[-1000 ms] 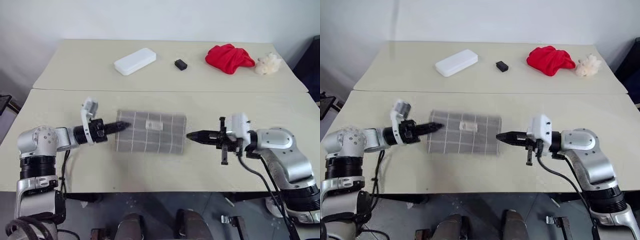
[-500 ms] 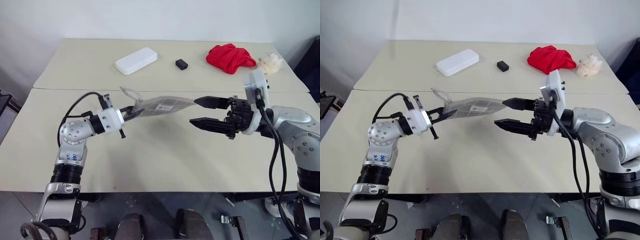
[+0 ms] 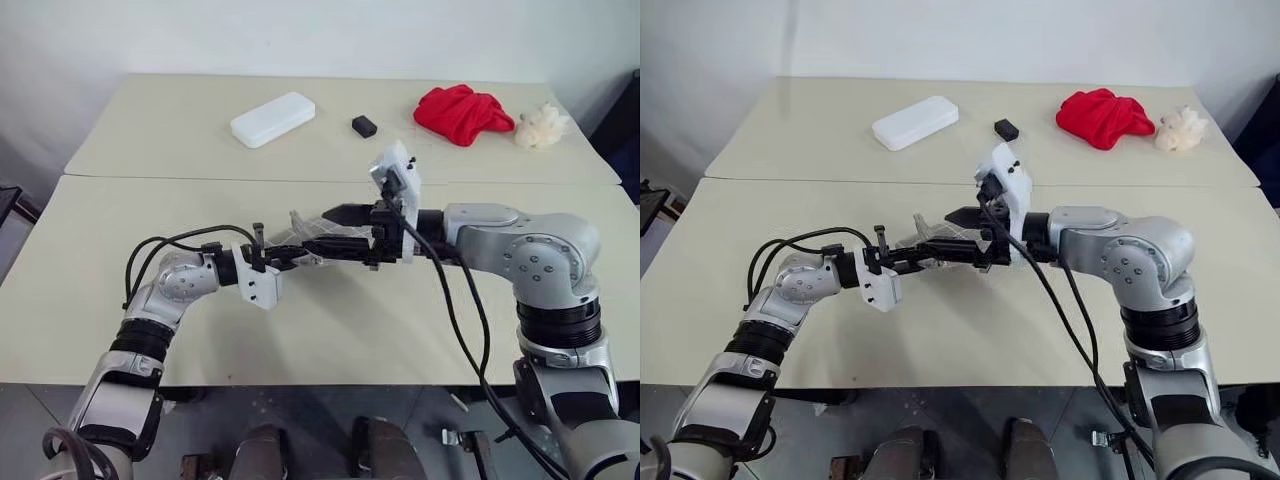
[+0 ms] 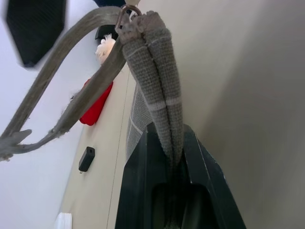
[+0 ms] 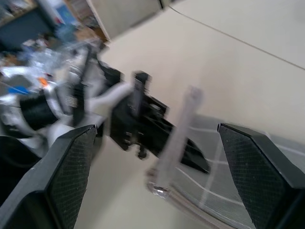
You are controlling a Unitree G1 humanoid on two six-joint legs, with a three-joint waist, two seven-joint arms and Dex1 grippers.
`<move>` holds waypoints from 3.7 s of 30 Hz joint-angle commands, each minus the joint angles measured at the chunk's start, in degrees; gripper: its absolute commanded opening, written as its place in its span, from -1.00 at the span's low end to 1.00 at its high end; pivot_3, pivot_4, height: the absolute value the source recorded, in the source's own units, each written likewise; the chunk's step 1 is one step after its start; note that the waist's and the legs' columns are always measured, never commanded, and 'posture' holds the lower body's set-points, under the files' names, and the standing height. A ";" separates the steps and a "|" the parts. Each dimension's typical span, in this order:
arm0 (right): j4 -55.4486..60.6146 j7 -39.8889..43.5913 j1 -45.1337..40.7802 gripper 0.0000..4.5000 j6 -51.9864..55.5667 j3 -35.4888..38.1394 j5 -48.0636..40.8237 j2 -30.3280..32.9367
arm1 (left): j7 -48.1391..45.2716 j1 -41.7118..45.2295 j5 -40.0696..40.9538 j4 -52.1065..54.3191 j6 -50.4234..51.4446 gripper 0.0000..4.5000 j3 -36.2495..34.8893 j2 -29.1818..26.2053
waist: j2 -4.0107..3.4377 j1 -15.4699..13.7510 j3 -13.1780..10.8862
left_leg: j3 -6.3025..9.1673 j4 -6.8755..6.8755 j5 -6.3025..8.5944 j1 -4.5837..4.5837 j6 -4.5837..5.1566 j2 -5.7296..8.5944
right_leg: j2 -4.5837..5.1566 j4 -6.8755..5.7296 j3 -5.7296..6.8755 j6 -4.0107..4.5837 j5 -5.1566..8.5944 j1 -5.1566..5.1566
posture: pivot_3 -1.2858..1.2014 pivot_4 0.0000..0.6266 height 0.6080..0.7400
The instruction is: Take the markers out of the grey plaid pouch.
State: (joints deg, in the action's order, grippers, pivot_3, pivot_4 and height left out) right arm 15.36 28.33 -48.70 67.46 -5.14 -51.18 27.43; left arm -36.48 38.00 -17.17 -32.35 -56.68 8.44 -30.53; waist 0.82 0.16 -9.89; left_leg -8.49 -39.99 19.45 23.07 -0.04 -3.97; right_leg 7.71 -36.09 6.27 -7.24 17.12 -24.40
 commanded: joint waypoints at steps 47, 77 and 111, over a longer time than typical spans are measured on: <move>-4.29 4.97 10.48 -0.98 -24.79 13.44 14.18 3.41 | -20.63 -13.90 46.11 30.86 54.14 -1.00 -7.44 -2.91 | -0.02 0.36 -0.01 | -0.04 -0.01 -0.02 0.09 -0.03 -0.02 | -0.06 -0.01 -0.04 -0.01 0.00 -0.11 | 0.03 -0.52 1.00; -7.24 29.73 21.19 -0.12 -27.57 23.44 5.10 20.74 | -25.74 -12.84 55.77 34.38 76.10 -1.00 -13.40 -3.12 | -0.09 -0.46 -0.05 | -0.05 -0.06 -0.03 0.04 -0.04 -0.01 | -0.08 0.04 -0.09 -0.05 -0.03 -0.02 | 0.03 -0.52 1.00; 5.80 29.05 11.44 -0.98 -26.84 -6.10 25.31 24.05 | -31.02 -12.35 42.47 29.09 57.19 -1.00 -6.40 4.42 | -0.13 -1.47 -0.06 | -0.06 -0.15 -0.03 0.03 -0.03 0.01 | -0.06 0.00 -0.11 -0.07 -0.04 -0.03 | 0.03 -0.52 1.00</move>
State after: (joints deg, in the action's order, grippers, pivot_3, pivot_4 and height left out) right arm 20.24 58.23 -35.79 40.30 -11.05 -27.77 51.50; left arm -67.91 26.07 25.33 -3.47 0.76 2.26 -26.33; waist 0.70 -1.31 -9.94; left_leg -8.55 -40.14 19.43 23.11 -0.07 -3.96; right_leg 7.65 -36.08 6.16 -7.31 17.08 -24.43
